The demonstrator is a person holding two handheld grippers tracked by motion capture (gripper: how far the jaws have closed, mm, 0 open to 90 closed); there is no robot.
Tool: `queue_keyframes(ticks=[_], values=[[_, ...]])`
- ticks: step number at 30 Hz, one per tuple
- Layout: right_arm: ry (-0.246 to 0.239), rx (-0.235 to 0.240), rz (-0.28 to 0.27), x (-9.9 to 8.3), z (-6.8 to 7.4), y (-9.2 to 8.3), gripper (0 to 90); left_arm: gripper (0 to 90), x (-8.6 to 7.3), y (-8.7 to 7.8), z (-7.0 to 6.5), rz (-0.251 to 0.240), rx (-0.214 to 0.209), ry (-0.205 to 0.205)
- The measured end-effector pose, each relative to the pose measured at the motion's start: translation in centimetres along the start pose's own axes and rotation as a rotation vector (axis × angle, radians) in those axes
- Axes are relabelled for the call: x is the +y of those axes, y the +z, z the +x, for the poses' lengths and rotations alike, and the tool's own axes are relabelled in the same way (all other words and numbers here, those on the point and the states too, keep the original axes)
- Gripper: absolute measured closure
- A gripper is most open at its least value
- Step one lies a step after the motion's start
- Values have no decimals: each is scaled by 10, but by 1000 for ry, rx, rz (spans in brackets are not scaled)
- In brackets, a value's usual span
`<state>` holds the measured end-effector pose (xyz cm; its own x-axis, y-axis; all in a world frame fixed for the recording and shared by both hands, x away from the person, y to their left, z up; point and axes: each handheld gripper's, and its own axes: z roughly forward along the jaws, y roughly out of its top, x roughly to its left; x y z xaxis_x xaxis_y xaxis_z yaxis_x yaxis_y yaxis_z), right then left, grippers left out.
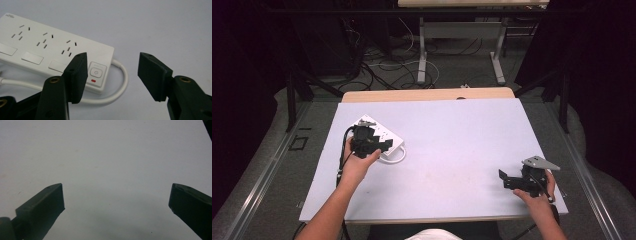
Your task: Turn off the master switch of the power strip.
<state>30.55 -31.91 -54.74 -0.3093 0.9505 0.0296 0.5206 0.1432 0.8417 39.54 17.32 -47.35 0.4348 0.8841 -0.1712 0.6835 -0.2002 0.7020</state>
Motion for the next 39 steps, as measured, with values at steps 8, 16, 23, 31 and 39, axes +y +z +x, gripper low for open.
queue_keyframes(ticks=[8,16,23,31,39], values=[[-3,-3,2,0,-1,-1,0,383,-3,-11,0,-19,13,27],[-4,-4,1,0,-1,-1,0,329,-7,-22,3,-45,54,69],[-5,-11,-5,0,-1,-1,0,291,-15,-32,9,-86,62,89],[-6,-7,0,0,-1,-1,0,234,-27,-42,13,-76,42,56],[-2,-10,-11,0,0,-1,0,159,-38,-46,20,-106,63,11]])
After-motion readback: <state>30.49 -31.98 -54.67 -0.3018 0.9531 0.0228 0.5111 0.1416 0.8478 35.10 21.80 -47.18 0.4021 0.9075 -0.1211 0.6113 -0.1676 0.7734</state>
